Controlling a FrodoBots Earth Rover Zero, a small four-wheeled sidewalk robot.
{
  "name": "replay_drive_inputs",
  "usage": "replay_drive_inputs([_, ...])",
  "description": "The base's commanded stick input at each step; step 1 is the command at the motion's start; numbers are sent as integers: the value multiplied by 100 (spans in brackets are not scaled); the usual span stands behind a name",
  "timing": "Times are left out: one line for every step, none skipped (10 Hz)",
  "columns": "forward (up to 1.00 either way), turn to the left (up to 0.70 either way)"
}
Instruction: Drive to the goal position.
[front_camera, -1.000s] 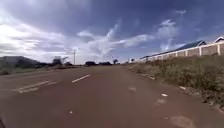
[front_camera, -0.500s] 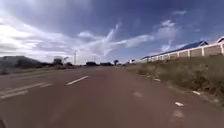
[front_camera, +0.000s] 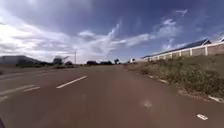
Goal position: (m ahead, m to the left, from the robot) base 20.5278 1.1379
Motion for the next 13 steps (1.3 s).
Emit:
replay_drive_inputs([100, 0])
replay_drive_inputs([100, 0])
replay_drive_inputs([100, 0])
replay_drive_inputs([100, 0])
replay_drive_inputs([100, 0])
replay_drive_inputs([100, 0])
replay_drive_inputs([100, 0])
replay_drive_inputs([100, 0])
replay_drive_inputs([100, 0])
replay_drive_inputs([100, 0])
replay_drive_inputs([100, 0])
replay_drive_inputs([100, 0])
replay_drive_inputs([100, 0])
